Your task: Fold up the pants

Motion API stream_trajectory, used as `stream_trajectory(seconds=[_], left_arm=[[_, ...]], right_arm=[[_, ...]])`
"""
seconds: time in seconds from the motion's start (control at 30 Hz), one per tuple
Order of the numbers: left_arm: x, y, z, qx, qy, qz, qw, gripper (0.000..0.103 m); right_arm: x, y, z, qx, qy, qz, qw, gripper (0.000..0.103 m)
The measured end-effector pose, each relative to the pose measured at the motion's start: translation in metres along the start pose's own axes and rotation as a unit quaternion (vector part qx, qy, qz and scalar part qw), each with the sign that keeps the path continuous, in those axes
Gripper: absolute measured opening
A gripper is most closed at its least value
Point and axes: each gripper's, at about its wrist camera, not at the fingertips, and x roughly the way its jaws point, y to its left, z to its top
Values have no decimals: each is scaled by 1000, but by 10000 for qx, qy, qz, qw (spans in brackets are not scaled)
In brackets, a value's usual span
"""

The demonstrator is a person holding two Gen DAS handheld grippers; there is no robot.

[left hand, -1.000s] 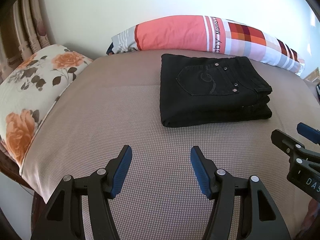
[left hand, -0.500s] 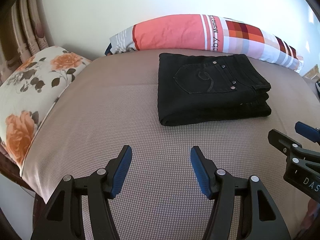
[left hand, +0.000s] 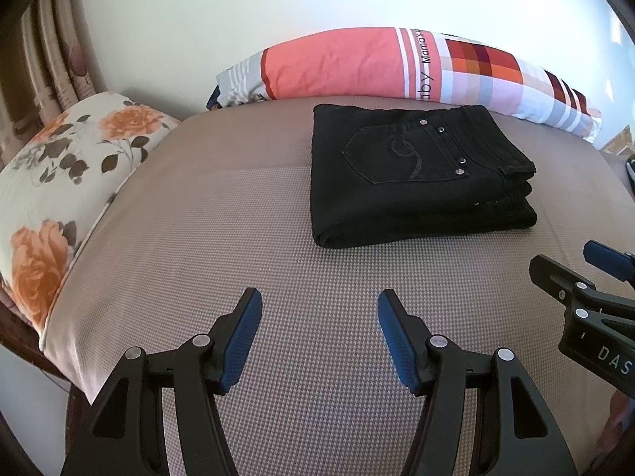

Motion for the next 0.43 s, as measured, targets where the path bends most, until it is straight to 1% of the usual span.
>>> stream_trajectory(seconds=[0.43], left_arm=[[1,-3,0,37,8,-53,10000,62]], right_arm=[[1,-1,1,12,18,-31,10000,78]])
